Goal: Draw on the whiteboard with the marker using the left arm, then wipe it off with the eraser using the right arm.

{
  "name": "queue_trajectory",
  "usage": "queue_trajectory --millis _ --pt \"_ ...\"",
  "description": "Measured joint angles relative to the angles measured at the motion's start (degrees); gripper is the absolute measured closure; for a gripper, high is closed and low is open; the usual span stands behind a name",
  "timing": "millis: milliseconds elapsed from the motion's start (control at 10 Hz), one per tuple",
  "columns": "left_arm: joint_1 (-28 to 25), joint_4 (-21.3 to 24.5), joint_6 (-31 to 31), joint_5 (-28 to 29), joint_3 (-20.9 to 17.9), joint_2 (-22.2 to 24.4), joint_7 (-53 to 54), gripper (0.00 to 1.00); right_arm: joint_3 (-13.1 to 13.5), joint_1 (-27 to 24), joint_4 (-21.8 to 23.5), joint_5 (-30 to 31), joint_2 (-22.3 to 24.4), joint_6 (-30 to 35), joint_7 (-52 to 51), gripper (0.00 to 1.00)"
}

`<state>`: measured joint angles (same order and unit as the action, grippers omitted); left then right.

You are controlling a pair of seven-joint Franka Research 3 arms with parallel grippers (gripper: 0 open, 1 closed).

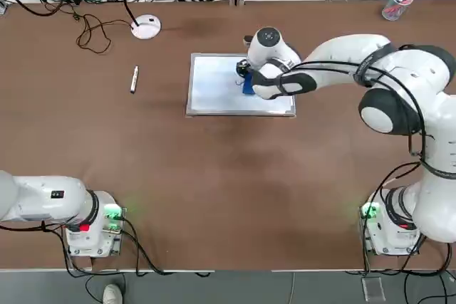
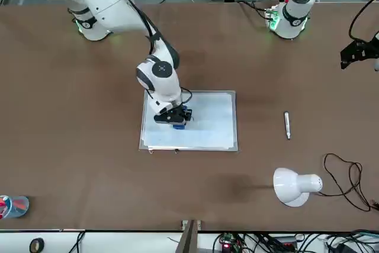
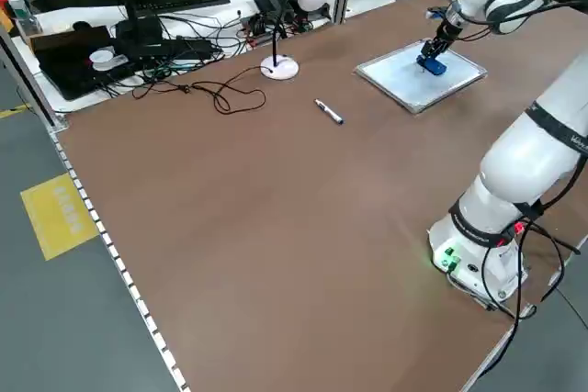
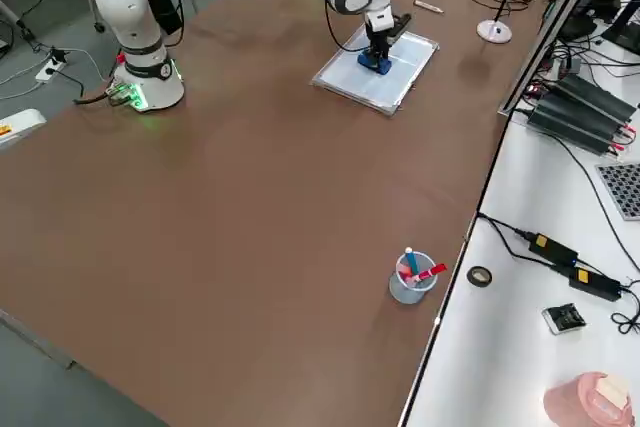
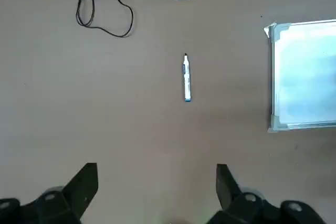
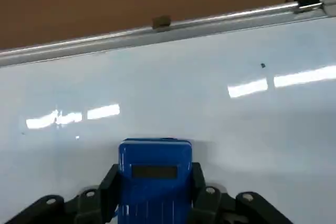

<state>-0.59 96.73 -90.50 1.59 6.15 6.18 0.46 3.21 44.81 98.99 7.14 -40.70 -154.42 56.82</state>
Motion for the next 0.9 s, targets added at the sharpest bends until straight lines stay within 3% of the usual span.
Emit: queue_trajectory --millis 500,900 --pt "-0.4 0.0 0.0 0.0 -0.1 0.0 0.0 0.0 0.3 3.8 -5.9 0.0 -3.8 0.0 6.2 0.43" --pt "-0.9 0.0 0.0 0.0 -0.1 0.0 0.0 0.0 3.1 8.0 -9.6 0.2 -6.2 0.1 10.8 0.43"
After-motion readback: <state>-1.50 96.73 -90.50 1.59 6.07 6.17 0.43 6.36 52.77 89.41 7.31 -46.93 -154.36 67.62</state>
